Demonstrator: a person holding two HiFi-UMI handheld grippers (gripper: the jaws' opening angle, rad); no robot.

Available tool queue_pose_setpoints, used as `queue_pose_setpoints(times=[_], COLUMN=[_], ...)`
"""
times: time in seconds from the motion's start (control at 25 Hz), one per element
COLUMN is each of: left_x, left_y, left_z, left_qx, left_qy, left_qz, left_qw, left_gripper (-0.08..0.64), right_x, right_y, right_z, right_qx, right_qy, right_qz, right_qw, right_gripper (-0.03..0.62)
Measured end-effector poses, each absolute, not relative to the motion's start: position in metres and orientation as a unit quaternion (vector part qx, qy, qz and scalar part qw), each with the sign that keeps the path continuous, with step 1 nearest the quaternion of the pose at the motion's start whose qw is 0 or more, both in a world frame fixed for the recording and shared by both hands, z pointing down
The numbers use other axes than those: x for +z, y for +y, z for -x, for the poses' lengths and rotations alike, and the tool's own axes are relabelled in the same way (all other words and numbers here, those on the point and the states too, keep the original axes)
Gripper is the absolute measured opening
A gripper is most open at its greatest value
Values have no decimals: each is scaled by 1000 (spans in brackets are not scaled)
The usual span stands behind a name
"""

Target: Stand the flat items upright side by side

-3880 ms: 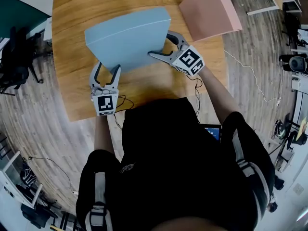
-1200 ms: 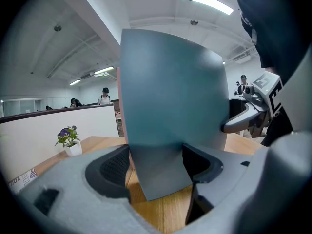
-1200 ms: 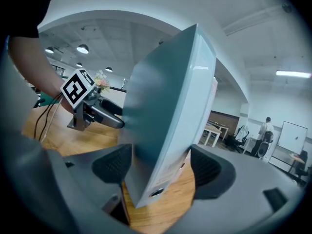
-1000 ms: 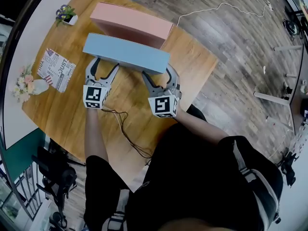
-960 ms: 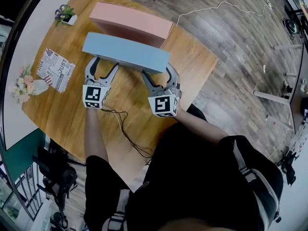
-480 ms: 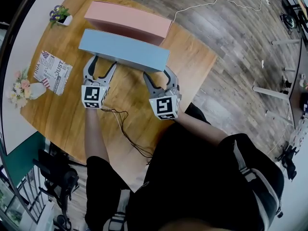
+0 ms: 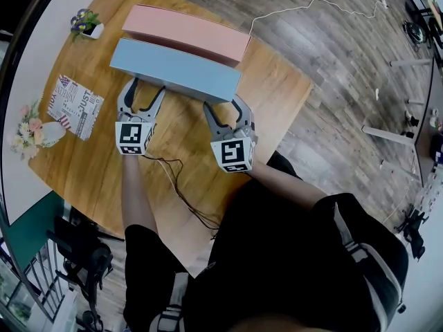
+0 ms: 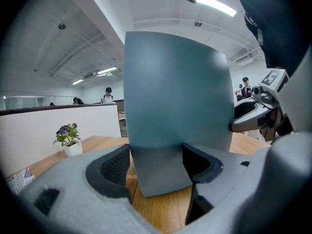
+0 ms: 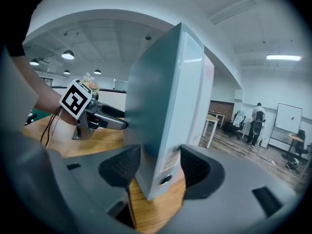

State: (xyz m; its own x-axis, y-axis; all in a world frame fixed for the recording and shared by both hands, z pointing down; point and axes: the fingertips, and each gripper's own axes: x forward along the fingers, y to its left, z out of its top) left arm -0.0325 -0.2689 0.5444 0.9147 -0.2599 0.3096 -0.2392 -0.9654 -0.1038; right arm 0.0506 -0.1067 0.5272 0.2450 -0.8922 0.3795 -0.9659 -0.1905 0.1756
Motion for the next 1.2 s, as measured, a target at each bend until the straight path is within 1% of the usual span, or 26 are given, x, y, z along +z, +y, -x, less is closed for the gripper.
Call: queue_pose_setpoints(times=[0.2, 0.72, 0.96, 1.2], left_x=[545, 544, 549, 558], left_y=[-277, -285, -280, -256], left_z=[31, 26, 38, 67], left_qx=[-161, -158, -163, -169], left_qy=[132, 141, 166, 207], left_qz=[977, 977, 973, 963], left_qw=[33, 33, 13, -25], left_gripper=[344, 340, 333, 326], right_x=[527, 527, 528, 529], right_y=[-114, -122, -117, -100], right_z=[-49, -56, -58, -57], right_qx=[100, 98, 99, 108], right_qy=[-611, -609, -620, -638], right_qz=[-762, -765, -754, -735], right_qw=[191, 186, 194, 201], right_gripper=[255, 250, 250, 261])
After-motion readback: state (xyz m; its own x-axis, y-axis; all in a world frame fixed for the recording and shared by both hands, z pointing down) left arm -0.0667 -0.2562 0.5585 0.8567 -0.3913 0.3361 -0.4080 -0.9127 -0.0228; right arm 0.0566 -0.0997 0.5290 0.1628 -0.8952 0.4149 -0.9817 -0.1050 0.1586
